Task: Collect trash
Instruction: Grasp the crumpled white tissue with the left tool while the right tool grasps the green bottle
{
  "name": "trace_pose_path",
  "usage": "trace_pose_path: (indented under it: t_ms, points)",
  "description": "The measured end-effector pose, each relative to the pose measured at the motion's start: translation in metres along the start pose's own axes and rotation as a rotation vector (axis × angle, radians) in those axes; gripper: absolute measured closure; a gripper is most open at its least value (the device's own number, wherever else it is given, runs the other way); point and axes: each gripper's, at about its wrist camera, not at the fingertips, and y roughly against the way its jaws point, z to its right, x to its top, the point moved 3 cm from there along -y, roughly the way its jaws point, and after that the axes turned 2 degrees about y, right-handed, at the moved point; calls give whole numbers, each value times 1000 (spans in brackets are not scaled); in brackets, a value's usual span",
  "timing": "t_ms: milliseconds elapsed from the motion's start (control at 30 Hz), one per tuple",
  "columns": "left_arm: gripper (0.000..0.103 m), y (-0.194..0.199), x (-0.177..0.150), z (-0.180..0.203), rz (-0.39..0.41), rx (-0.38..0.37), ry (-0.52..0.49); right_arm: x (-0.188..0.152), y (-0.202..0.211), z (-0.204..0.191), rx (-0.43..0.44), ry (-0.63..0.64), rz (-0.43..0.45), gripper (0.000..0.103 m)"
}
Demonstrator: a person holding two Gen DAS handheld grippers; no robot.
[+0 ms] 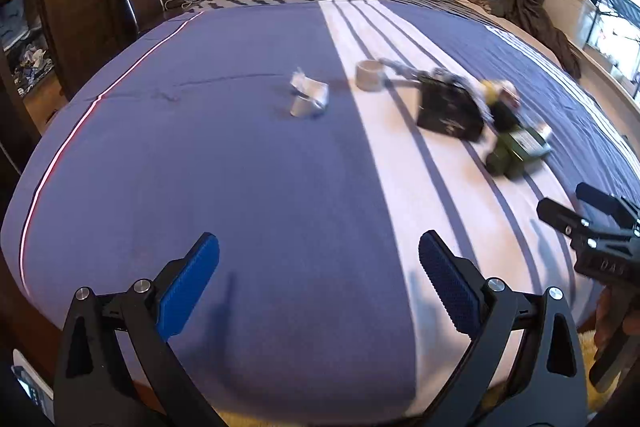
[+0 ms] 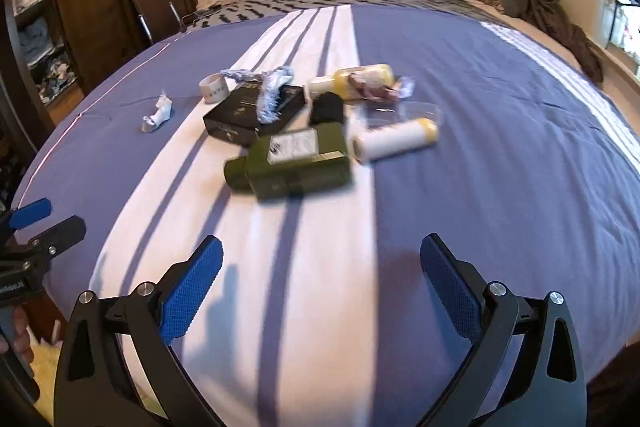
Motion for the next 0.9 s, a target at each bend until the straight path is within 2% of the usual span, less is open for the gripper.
trace_pose_path:
  t_ms: [233, 533, 633, 733, 833, 900]
  points:
    - [8, -41, 36, -14, -32, 1, 42, 20, -24, -10, 12, 8, -16, 4]
    - [12, -91, 75, -13, -37, -12, 29, 35, -46, -20, -3, 33, -17, 3]
    - [19, -106, 86, -11, -43, -21, 21, 36, -49, -20, -18, 33, -11, 6]
    - [30, -115, 97, -8, -39, -34, 14, 35, -50, -20, -48, 34, 1, 15]
    - [41, -123, 105, -4, -42, -41, 6, 35, -49, -19, -42, 32, 4, 16]
    - [53, -127, 106, 1, -52, -58, -15, 34, -48, -20, -43, 35, 2, 16]
